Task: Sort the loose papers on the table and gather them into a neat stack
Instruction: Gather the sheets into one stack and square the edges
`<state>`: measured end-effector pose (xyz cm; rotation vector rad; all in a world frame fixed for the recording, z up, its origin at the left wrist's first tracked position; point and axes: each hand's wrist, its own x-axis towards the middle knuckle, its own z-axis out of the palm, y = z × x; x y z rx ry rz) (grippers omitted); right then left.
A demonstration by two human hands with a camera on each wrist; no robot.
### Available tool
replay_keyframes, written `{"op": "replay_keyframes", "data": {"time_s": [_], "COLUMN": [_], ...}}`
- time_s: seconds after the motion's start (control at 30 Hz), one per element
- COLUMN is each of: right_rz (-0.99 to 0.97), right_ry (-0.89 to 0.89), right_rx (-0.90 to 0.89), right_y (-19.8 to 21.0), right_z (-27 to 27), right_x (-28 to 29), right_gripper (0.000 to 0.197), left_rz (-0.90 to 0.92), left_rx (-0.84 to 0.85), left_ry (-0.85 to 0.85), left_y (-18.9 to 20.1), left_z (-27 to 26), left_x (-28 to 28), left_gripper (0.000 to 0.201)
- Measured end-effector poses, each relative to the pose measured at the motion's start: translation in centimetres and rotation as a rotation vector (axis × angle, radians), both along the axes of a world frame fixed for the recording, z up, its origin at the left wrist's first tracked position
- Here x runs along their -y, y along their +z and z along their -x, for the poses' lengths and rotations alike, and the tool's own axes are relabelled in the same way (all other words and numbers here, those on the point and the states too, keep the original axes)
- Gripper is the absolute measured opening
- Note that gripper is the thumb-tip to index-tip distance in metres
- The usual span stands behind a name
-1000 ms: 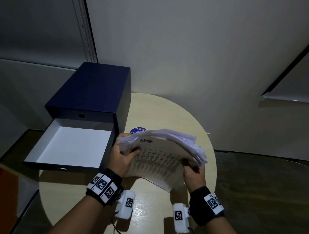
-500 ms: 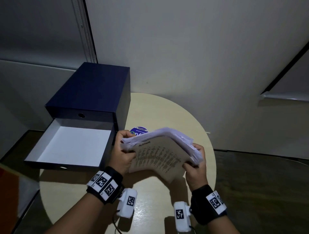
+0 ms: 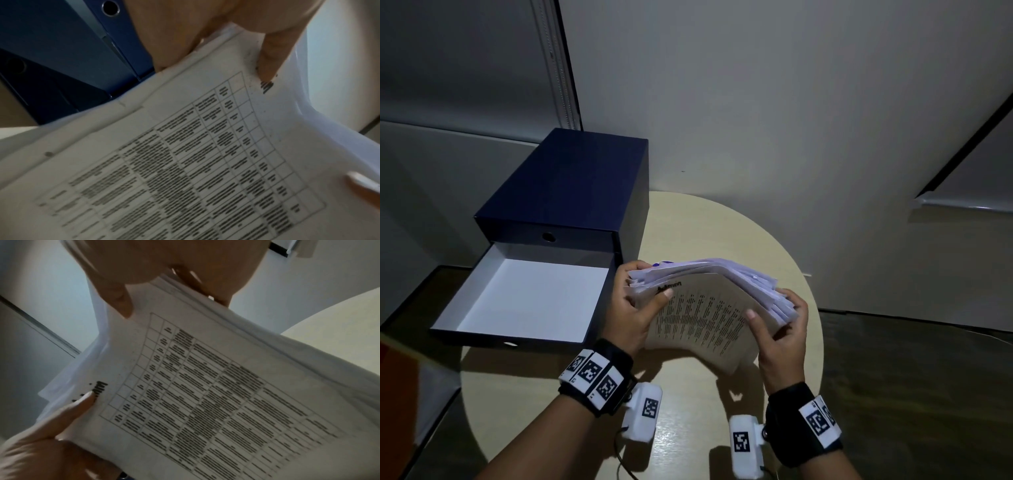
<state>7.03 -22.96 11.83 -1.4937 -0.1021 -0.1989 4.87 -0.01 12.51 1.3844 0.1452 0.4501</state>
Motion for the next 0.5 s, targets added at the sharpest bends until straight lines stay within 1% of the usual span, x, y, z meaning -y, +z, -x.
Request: {"op": "replay_keyframes", "data": {"time_s": [0.1, 0.13, 0.2, 0.23, 0.33, 0.37, 0.43, 0.5], "right_rz": [-0.045, -0.047, -0.032, -0.033, -0.032, -0.02, 0.006, 0.023], "right_ry": [-0.08, -0.11, -0.138, -0.152, -0.175, -0.182, -0.191, -0.197], "right_rx": [0.05, 0.059, 0.074, 0.091, 0.153, 0.167, 0.174, 0.174], "right_y": [1.4, 1.8, 2.5, 2.7, 2.9, 2.9, 2.8, 2.6], "right_z": [-0.1, -0.2, -0.4, -0.5, -0.7, -0.7, -0.9, -0.9], "right_x": [-0.8, -1.0, -1.4, -1.6, -1.7, -1.6, -1.4, -1.2], "right_gripper": [0.04, 0.041, 0.051, 0.05, 0.031, 0.027, 0.023, 0.026], "left_rz": [0.043, 0.052, 0.067, 0.073, 0.092, 0.104, 0.125, 0.141], "left_rx": [0.031, 0.038, 0.037, 0.039, 0.028, 0.03, 0.047, 0.063], "left_ry": [0.007, 0.013, 0.041, 0.059, 0.088, 0.091, 0.089, 0.094], "left_y": [0.6, 0.8, 0.8, 0.7, 0.7, 0.9, 1.2, 1.2], "left_z": [0.0, -0.1, -0.4, -0.5, -0.9, -0.9, -0.9, -0.9], "left_x": [0.3, 0.4, 0.5, 0.4, 0.5, 0.5, 0.6, 0.6], "left_gripper": [0.063, 0.069, 0.073, 0.071, 0.061, 0.056, 0.052, 0.052]}}
